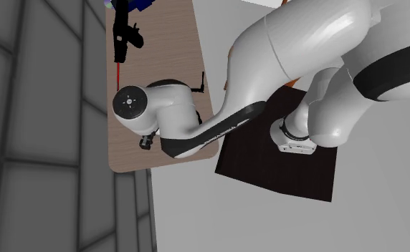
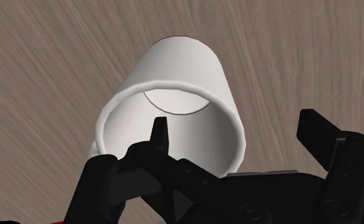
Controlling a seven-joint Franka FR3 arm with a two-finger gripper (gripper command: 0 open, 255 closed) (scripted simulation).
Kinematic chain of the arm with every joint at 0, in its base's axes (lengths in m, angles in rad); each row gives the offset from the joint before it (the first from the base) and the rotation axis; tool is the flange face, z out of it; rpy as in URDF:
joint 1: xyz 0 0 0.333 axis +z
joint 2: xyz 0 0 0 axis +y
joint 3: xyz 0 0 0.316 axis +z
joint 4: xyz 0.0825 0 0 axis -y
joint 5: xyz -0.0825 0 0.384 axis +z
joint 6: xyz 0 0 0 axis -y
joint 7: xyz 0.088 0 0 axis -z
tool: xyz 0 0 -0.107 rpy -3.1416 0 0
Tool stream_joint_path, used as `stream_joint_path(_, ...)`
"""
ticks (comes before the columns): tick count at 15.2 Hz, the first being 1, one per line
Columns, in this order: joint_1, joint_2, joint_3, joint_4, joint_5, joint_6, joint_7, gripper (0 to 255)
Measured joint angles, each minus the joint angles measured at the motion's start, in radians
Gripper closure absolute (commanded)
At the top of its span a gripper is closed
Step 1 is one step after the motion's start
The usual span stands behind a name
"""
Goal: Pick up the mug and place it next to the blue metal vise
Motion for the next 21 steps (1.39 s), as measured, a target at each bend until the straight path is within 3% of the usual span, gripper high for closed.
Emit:
stream_joint_path(7,-0.001,0.017,-0.004,-0.002,-0.011,0.019,0.005,0)
stream_joint_path(8,-0.001,0.017,-0.004,-0.002,-0.011,0.019,0.005,255)
stream_joint_path(21,-0.004,0.001,-0.002,0.007,0.002,-0.005,-0.008,255)
